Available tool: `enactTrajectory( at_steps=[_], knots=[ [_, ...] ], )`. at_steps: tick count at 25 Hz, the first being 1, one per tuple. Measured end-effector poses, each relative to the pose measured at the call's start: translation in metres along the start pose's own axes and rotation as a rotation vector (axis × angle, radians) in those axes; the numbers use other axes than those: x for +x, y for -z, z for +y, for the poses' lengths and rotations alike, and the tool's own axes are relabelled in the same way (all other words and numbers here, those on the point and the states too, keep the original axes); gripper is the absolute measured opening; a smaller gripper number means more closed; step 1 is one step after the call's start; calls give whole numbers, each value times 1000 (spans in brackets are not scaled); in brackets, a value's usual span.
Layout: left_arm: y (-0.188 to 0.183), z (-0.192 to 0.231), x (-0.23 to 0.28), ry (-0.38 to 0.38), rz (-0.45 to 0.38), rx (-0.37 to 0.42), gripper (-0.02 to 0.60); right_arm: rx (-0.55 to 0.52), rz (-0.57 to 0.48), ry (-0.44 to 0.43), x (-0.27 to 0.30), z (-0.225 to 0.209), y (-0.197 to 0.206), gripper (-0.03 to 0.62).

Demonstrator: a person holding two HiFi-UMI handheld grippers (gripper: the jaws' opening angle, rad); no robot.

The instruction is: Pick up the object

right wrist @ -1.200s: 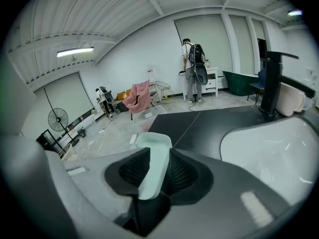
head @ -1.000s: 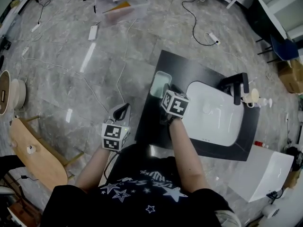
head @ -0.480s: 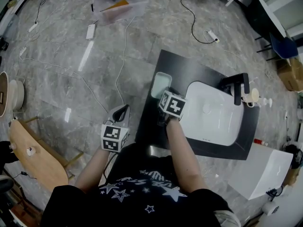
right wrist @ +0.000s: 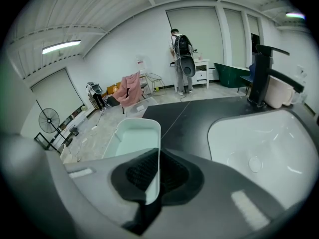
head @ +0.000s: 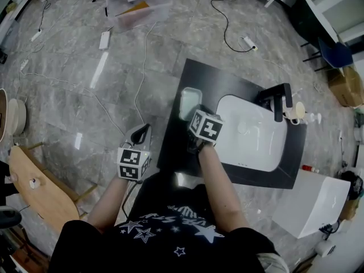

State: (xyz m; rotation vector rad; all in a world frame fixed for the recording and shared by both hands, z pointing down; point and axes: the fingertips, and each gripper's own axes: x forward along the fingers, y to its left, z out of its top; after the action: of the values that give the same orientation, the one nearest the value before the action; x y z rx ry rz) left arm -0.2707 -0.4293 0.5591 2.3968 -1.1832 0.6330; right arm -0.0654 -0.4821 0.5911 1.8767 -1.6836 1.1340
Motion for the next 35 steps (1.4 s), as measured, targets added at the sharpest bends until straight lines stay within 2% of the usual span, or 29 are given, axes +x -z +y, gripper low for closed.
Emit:
enactTrajectory(
  at_steps=[7,16,25,31,35],
  knots=[
    [-7,-28,-20,-58,-40,-9,10,-35,-58,-91,-40,-10,-11,12],
    [-7,-100,-48,-111,-67,-1,11,-35,-113,-193,-105,-50,-10,11],
    [-6,-174,-74,-168,-112,2,10,-116,-145,-279,-164,-93,3,11],
    [7,-219,-91,-206,-130,-2,10,-163,-157,-331,-194,-122,21,11],
    [20,-249,-104,-222,-139,-10,9,-185,-174,-337,-218,-147,33,11]
  ],
)
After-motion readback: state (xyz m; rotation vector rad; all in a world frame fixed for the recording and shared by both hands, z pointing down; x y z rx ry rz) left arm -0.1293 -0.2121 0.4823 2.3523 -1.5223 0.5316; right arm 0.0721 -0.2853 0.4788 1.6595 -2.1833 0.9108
